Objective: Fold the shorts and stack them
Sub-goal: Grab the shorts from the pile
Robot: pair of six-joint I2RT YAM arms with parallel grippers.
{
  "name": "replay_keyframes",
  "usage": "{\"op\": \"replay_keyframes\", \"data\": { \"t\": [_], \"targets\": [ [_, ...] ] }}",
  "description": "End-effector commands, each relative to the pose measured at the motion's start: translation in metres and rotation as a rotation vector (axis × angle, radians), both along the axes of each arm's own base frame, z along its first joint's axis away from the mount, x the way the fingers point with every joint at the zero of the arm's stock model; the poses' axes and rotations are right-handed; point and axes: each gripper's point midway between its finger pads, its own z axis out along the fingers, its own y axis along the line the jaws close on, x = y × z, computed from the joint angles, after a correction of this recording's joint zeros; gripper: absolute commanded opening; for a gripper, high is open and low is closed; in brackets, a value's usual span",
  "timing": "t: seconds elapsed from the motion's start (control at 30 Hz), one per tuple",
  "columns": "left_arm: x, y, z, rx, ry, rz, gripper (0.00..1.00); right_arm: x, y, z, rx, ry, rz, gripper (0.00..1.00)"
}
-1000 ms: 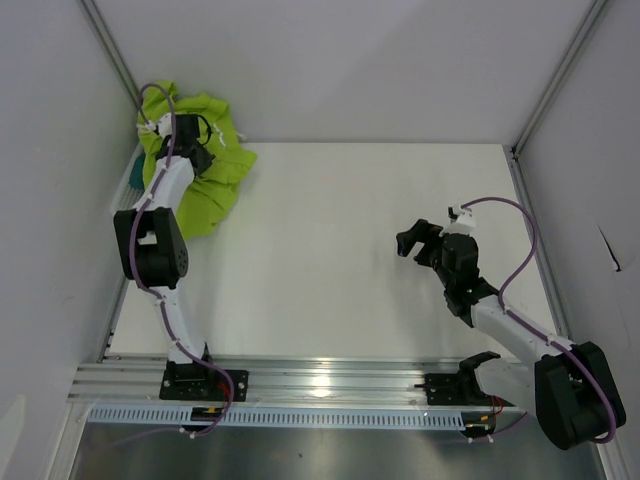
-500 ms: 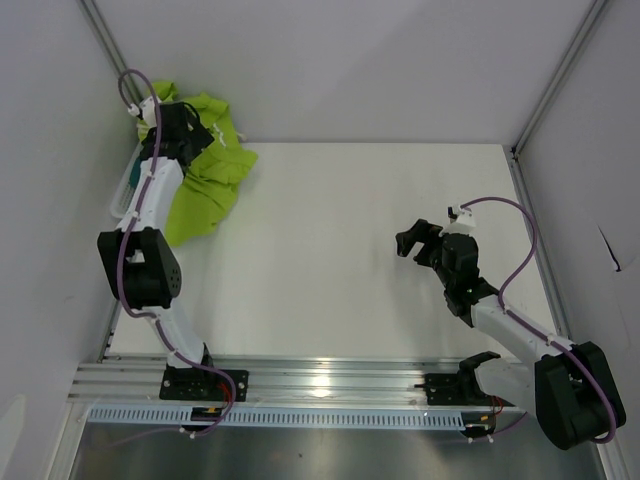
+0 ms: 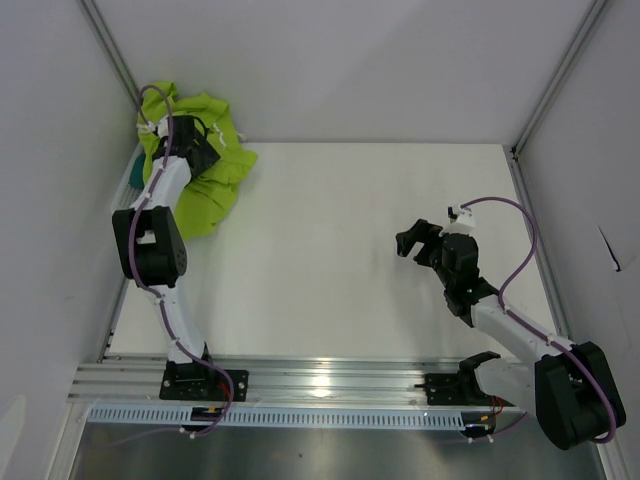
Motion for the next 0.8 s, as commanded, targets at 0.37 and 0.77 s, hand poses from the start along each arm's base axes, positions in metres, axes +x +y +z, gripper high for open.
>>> {"op": "replay_keyframes", "data": {
  "t": [0.37, 0.77],
  "targets": [
    [-0.005, -0.016, 0.100, -0.052, -0.369, -0.128, 0.00, 0.009, 0.005, 0.024, 0.008, -0.065, 0.017, 1.00],
    [-0.180, -0.167, 0.431, 0.048, -1.029, -0.475, 0.00, 0.008, 0.004, 0.026, 0.008, -0.072, 0.014, 0.99]
  ]
}}
